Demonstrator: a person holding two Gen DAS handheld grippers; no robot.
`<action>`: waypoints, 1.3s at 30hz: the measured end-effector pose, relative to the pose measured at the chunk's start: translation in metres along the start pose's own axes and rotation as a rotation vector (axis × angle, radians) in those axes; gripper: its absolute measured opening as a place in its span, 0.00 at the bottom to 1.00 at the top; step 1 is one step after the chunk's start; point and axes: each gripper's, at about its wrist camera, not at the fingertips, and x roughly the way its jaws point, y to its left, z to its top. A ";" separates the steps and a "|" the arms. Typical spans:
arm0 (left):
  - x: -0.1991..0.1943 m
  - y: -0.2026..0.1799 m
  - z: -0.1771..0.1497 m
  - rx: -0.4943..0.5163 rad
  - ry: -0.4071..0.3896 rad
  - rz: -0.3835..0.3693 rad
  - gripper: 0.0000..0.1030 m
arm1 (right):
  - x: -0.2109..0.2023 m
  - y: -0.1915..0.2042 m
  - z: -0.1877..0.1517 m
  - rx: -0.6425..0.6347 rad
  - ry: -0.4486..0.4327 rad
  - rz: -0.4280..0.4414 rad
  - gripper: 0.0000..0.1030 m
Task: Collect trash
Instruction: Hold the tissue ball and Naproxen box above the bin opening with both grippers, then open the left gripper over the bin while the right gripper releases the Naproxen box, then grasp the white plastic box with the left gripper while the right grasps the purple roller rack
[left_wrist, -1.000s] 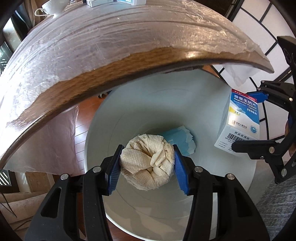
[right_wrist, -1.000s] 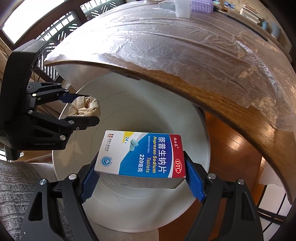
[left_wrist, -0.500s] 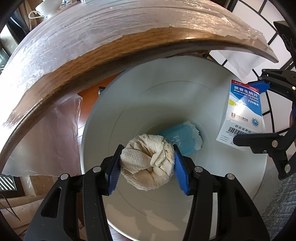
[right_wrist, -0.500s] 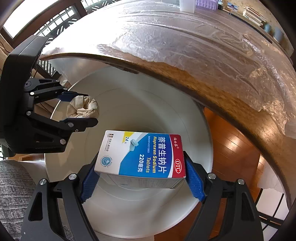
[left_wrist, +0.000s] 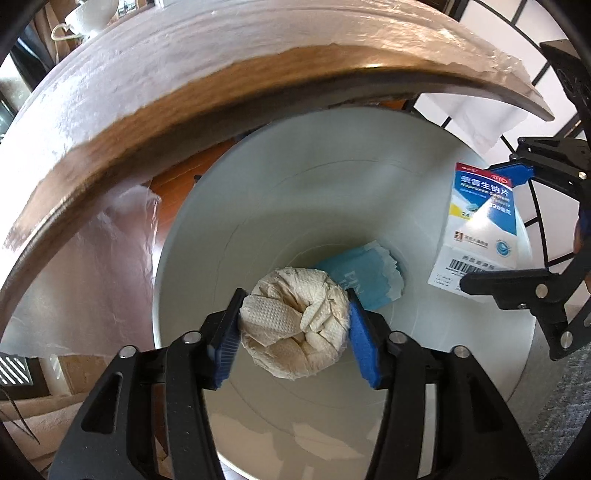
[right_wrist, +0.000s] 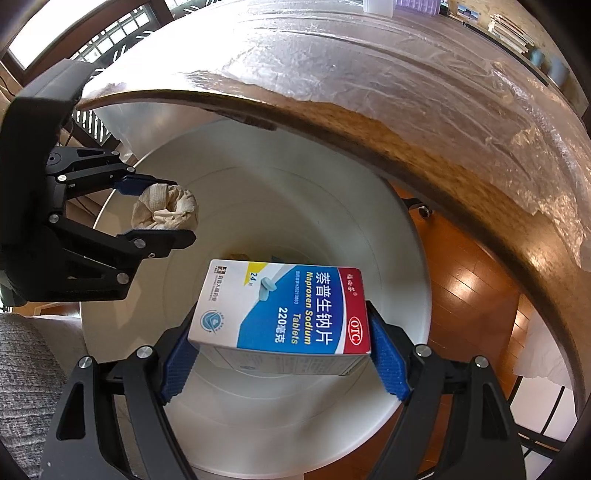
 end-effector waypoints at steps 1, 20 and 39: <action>0.000 0.000 0.000 -0.003 -0.003 0.033 0.80 | -0.001 -0.001 0.000 0.010 -0.005 -0.007 0.86; -0.164 0.086 0.094 -0.156 -0.399 0.051 0.99 | -0.133 -0.019 0.089 0.029 -0.447 -0.209 0.96; -0.085 0.064 0.199 -0.070 -0.405 0.011 0.99 | -0.066 -0.138 0.281 0.253 -0.309 -0.106 0.96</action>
